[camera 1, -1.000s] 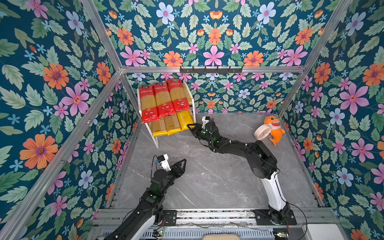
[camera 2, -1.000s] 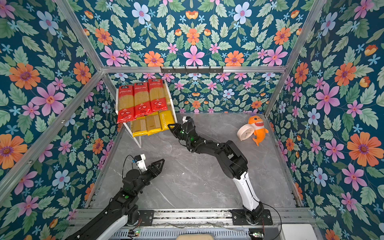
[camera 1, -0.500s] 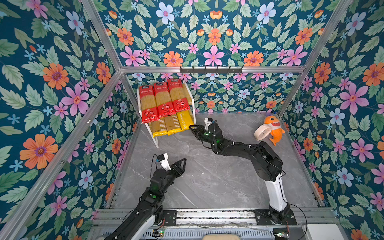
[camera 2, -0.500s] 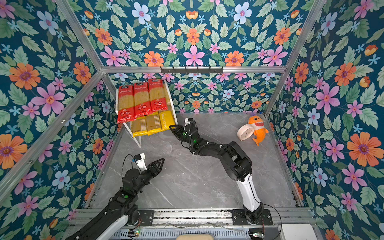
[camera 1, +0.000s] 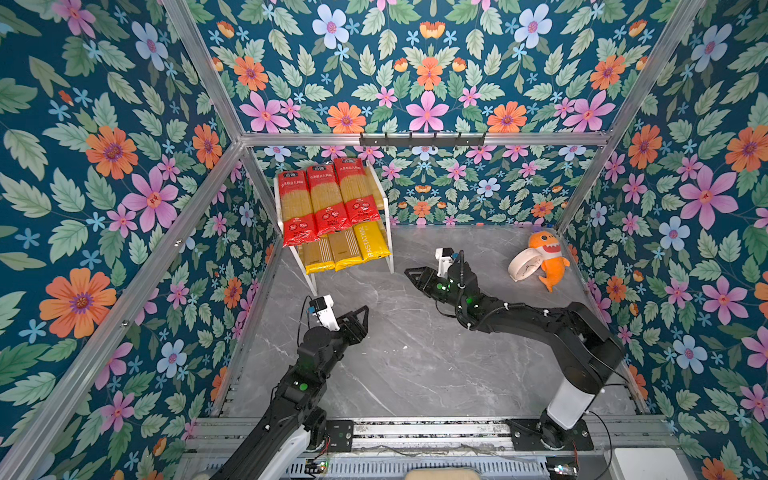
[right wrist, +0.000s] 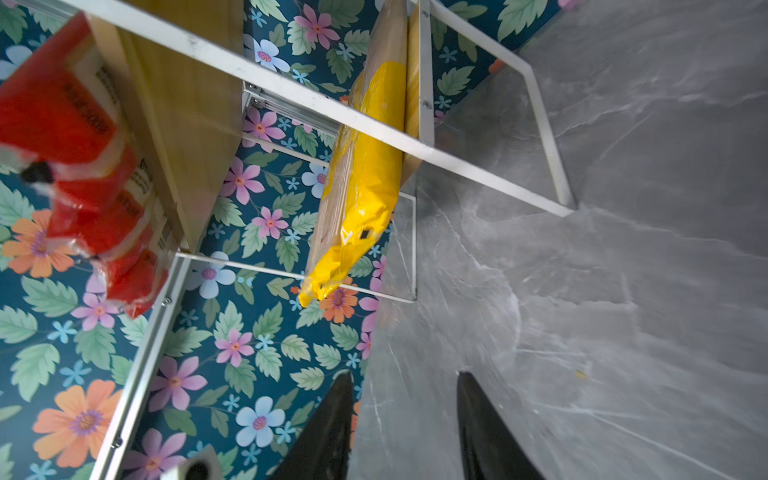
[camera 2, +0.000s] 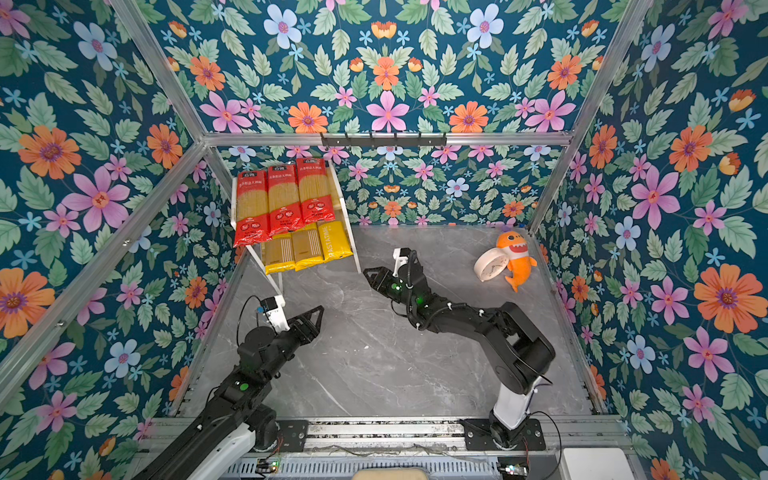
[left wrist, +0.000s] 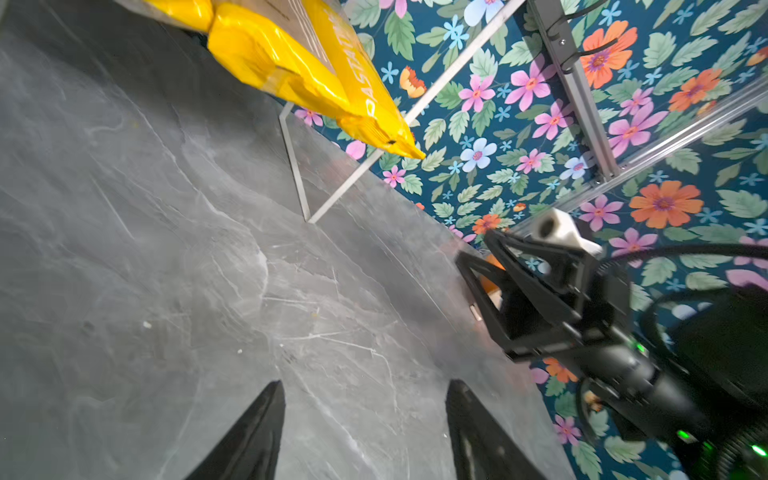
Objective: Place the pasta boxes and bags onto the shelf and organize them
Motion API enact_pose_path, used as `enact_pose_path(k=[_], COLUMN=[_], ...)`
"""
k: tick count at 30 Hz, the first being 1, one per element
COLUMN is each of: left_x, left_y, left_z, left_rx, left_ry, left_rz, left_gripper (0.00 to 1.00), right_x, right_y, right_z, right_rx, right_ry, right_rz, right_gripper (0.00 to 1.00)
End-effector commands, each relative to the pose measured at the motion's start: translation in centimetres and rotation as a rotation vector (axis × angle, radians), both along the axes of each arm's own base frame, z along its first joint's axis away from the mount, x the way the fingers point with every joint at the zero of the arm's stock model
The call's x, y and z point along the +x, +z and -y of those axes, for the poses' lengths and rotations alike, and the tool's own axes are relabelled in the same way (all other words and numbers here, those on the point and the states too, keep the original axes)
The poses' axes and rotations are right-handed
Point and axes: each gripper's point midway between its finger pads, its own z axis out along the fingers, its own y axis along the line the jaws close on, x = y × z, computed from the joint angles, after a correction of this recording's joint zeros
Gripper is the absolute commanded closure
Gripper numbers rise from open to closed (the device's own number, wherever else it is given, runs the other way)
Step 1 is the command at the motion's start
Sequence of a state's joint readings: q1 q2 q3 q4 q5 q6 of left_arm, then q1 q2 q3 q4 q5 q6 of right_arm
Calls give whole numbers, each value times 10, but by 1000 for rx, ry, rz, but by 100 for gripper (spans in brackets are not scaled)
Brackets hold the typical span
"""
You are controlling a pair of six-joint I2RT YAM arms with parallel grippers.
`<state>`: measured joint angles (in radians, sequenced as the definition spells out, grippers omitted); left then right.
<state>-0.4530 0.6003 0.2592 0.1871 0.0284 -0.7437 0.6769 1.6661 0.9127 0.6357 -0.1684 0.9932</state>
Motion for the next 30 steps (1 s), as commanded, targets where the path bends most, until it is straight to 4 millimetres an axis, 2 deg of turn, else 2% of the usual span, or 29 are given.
enact_pose_path(k=[1, 4, 8, 13, 17, 23, 27, 30], left_x=[8, 16, 24, 27, 26, 27, 28, 33], left_y=[-6, 1, 14, 24, 18, 4, 0, -15], left_z=[-15, -22, -37, -66, -92, -125, -139, -148], left_rx=[145, 208, 299, 411, 515, 693, 751, 771], left_ry=[64, 108, 184, 336, 474, 670, 725, 714], left_rz=[-12, 4, 57, 143, 190, 170, 169, 140], left_gripper=[32, 28, 23, 15, 10, 8, 6, 5], right_x=[-18, -35, -49, -55, -56, -47, -43, -41], right_y=[-15, -29, -33, -30, -27, -30, -49, -57], right_z=[36, 80, 140, 224, 275, 320, 351, 365], right_rx=[-233, -418, -583, -716, -795, -915, -950, -925], right_ry=[-38, -101, -176, -324, -439, -607, -693, -751], right_rz=[85, 111, 136, 147, 158, 197, 135, 135], right_gripper=[56, 53, 51, 49, 46, 34, 32, 32])
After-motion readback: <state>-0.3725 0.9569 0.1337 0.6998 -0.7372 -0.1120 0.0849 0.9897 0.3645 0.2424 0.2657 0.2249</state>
